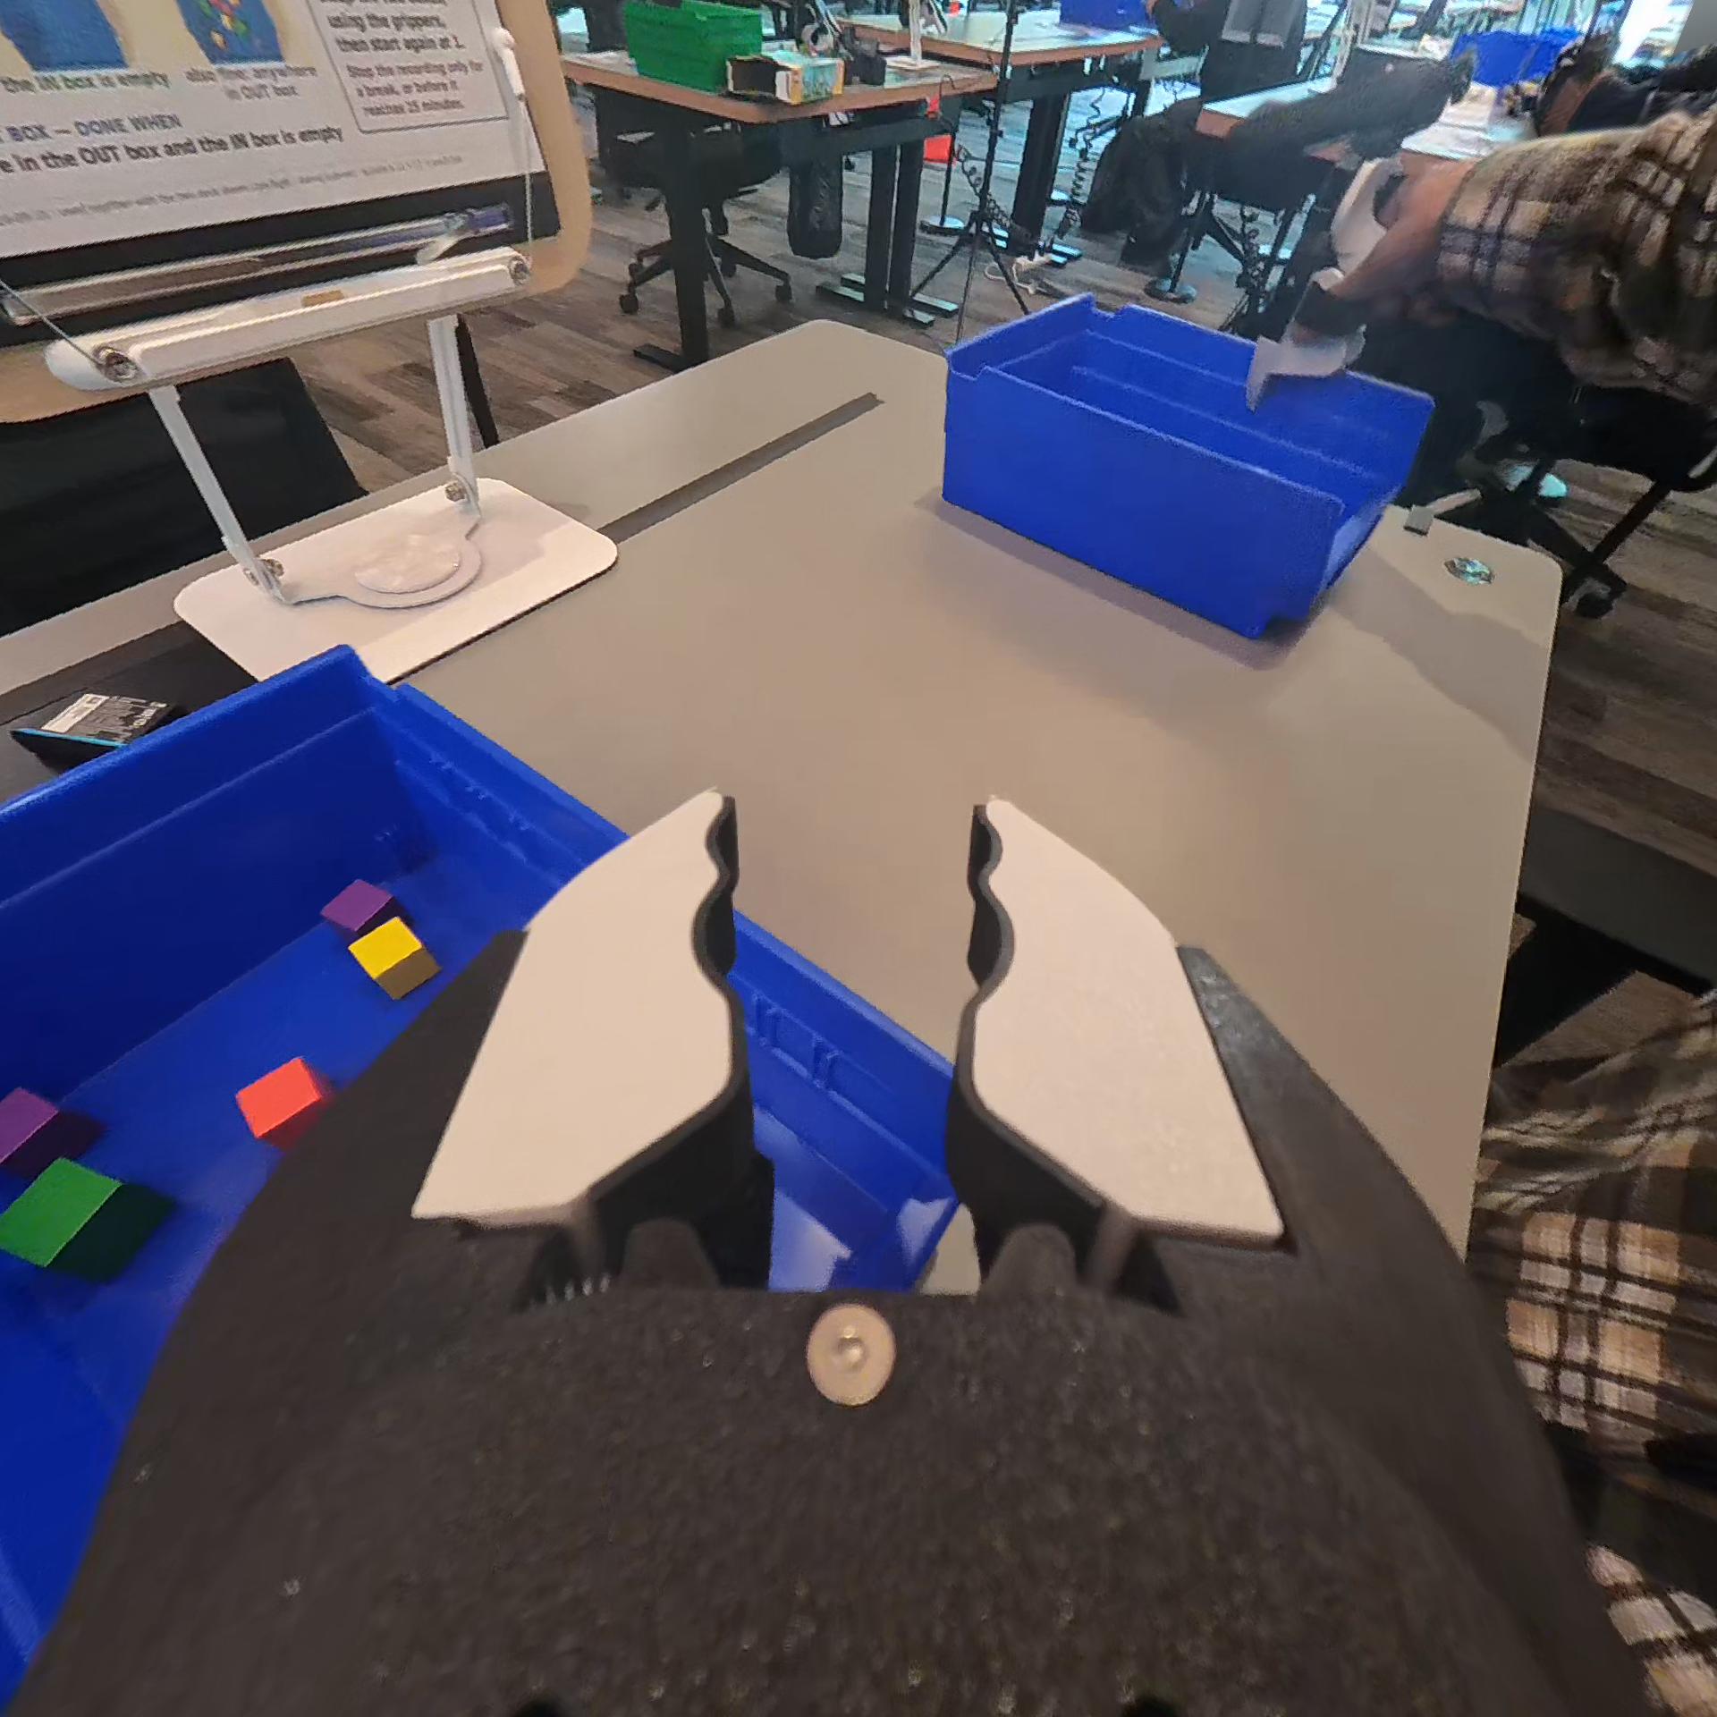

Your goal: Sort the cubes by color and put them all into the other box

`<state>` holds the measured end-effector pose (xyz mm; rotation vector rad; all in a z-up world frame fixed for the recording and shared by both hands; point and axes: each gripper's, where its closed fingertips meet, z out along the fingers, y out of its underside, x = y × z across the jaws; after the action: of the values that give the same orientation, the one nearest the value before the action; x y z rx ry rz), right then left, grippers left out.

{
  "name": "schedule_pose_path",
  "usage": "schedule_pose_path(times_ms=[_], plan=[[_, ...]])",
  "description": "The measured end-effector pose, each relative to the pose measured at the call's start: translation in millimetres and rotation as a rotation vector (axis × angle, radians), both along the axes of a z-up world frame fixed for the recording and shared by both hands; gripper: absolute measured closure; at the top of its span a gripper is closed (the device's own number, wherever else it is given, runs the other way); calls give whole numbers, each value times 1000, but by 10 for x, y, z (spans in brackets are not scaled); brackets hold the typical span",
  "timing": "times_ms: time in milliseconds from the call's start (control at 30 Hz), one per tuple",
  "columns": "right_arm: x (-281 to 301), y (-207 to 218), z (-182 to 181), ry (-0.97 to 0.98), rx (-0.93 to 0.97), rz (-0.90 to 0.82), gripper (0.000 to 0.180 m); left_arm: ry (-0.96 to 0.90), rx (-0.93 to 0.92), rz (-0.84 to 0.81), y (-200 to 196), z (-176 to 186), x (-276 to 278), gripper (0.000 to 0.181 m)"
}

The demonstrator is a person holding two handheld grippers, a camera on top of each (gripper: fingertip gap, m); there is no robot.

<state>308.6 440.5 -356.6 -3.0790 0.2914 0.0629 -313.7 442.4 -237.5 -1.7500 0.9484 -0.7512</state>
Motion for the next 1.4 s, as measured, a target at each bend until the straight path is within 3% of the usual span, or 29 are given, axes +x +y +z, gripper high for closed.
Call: schedule_pose_path(times_ms=[67, 167, 300, 500, 633, 700, 1400], plan=[[113, 6, 38, -56, 13, 47, 111, 17, 22, -3, -72, 52, -4, 135], [183, -4, 189, -90, 68, 66, 89, 29, 107, -4, -201, 215, -16, 136], [119, -146, 372, -77, 131, 85, 99, 15, 185, -8, -349, 401, -24, 137], [-32, -538, 182, -10, 61, 25, 121, 16, 154, -17, -432, 393, -15, 137], [-34, -656, 70, 38, 46, -32, 148, 32, 147, -2, -441, 372, -39, 136], [-21, -653, 61, 68, 63, -48, 174, 33, 148, 5, -434, 376, -56, 136], [497, -730, 68, 71, 104, -174, 174, 68, 98, -19, -326, 168, 56, 136]])
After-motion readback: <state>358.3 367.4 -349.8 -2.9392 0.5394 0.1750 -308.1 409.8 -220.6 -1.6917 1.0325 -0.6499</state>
